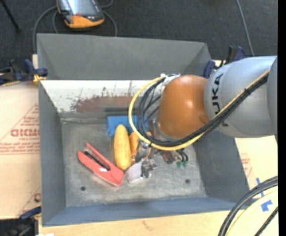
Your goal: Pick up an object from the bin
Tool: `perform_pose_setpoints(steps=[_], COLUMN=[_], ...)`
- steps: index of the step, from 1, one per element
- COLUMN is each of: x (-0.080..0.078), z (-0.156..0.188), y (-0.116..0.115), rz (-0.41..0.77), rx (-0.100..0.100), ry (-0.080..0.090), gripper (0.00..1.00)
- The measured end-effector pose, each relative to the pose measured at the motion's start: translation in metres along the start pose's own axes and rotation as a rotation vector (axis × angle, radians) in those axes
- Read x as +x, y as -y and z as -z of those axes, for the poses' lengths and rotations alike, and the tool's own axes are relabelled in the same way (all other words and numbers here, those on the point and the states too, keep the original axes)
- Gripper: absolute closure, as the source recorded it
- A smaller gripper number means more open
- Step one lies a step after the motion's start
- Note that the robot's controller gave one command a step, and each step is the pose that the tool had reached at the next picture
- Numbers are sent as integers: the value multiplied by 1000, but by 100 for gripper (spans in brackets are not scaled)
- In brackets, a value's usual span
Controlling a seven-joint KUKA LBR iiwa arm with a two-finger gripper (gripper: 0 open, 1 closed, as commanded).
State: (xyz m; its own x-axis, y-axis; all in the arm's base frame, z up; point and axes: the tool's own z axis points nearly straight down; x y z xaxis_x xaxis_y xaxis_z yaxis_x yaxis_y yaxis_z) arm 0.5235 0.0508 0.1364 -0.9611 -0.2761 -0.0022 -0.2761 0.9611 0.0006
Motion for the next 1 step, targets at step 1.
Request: perform_pose_setpoints(steps=[1], x=[-20], z=[75], y=[32], rz=[123], rx=[1], ry=[0], gripper=[100])
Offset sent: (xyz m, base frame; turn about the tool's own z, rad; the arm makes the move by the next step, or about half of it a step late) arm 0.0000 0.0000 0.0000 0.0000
